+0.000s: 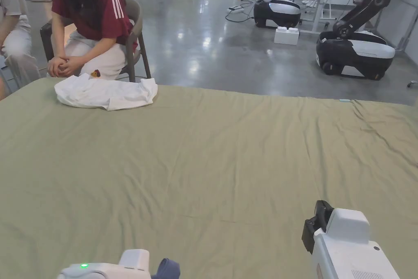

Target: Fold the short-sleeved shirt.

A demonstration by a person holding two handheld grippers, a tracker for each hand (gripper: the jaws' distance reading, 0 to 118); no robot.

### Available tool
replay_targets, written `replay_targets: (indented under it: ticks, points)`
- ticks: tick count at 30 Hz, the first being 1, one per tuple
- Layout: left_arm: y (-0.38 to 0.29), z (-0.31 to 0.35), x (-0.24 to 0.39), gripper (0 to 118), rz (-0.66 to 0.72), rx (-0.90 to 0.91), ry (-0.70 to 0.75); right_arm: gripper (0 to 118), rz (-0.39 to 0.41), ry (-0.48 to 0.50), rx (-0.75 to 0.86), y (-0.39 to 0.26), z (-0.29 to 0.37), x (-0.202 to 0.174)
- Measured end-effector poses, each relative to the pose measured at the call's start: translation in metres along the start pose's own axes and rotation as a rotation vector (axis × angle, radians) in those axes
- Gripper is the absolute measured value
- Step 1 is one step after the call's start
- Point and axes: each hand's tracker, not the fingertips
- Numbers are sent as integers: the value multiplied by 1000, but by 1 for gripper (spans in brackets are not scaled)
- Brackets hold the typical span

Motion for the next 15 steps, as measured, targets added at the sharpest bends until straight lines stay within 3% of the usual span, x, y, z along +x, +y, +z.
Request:
replay_targets:
  ticks: [5, 11, 15]
  points:
    - [-10, -34, 16, 6, -14, -65, 113, 0, -1, -17, -14, -5, -1, 8]
    - [-11, -21, 17, 60, 28, -41, 25, 0, 2, -27, -22, -6, -2, 11]
    - [-7, 13, 16, 61, -10, 8, -5, 0, 1, -25, -25, -6, -3, 11]
